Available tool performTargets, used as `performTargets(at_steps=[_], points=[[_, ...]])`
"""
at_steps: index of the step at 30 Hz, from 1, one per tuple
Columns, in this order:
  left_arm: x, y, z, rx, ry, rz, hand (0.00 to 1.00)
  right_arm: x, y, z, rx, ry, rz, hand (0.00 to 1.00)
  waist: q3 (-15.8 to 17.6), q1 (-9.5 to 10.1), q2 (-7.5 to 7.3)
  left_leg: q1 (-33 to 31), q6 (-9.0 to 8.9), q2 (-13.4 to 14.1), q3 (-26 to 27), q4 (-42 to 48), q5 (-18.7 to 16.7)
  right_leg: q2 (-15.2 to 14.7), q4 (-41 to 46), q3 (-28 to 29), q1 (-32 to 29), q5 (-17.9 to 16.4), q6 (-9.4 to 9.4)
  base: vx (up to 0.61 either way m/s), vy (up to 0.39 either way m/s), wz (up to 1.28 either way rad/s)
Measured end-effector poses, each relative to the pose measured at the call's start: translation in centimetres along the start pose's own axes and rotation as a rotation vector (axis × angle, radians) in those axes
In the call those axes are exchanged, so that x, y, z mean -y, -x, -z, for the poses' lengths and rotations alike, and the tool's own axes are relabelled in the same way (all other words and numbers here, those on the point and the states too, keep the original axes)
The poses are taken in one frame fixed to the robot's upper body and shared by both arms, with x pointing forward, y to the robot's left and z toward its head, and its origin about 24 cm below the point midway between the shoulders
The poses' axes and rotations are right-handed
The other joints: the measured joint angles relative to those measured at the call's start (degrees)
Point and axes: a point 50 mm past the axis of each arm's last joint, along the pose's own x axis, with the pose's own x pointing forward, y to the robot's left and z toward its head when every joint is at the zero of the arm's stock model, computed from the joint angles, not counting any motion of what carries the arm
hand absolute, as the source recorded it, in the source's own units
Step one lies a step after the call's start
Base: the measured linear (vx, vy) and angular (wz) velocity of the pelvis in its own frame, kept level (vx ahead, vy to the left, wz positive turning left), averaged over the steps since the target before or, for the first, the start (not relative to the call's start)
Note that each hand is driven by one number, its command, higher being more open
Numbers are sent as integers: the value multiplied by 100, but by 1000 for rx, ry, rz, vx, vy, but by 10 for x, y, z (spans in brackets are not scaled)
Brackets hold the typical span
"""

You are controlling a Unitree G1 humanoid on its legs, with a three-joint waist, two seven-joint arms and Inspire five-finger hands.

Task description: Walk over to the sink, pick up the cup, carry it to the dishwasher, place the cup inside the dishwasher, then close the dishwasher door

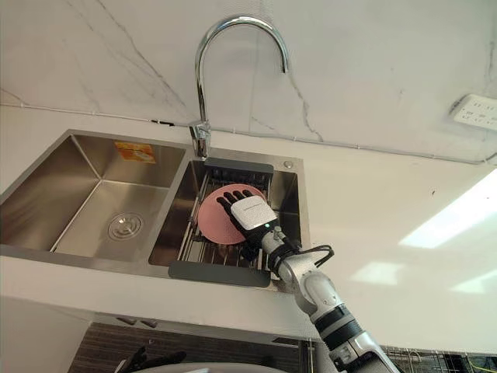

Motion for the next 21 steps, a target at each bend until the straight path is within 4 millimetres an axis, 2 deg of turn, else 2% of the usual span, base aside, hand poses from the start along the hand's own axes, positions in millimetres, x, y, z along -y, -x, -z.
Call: performTargets(at_steps=[1, 12, 21], points=[[0, 0, 0, 0, -2, 1, 100, -2, -1, 0, -6, 6, 7, 0, 1, 2, 2, -3, -9, 1, -10, -1, 7, -5, 0, -26, 9, -26, 21, -29, 7, 9], [2, 0, -4, 10, -22, 12, 100, -9, -7, 0, -41, 40, 52, 0, 7, 19, 11, -53, -65, 69, 12, -32, 94, -14, 0, -312, 62, -123, -50, -19, 4, 7], [3, 0, -5, 15, -25, 14, 100, -11, -8, 1, -63, 34, 108, 0, 36, 19, 56, -49, -90, 95, 57, -70, 121, -14, 1, -424, 44, -45, -34, -5, 12, -3]])
